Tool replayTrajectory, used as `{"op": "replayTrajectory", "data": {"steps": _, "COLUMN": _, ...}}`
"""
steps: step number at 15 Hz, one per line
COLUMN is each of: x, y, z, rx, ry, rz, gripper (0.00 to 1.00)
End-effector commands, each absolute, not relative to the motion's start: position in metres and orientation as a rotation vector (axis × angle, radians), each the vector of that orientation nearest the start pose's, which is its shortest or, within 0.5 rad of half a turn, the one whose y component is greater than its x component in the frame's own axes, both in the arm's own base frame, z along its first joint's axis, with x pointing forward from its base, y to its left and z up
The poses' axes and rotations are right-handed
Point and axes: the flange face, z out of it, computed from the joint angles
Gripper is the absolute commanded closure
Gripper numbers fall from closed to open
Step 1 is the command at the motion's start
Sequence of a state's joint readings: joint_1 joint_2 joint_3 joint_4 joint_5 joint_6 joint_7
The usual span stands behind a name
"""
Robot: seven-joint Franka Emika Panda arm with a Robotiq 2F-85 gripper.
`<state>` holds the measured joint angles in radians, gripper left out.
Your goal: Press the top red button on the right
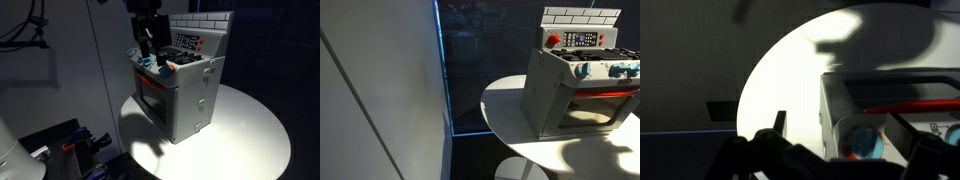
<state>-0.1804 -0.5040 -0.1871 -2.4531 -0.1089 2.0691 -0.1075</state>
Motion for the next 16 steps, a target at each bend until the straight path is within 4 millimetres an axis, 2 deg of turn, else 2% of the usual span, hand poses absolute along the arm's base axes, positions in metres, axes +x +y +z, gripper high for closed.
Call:
{"op": "replayTrajectory", "data": {"steps": 1, "x": 0.411, "y": -0.151, "z": 0.496, "rx": -3.17, "ry": 0.405, "rz": -0.203, "gripper": 0.0}}
{"op": "replayTrajectory", "data": {"steps": 10, "x": 0.476, "y": -0.13, "z": 0.499, "rx": -3.165, "ry": 0.624, "rz": -0.235, "gripper": 0.0}}
{"op": "replayTrajectory", "data": {"steps": 16, "x": 0.508, "y": -0.114, "z": 0.496, "rx": -3.177, "ry": 0.656, "rz": -0.385, "gripper": 0.0}}
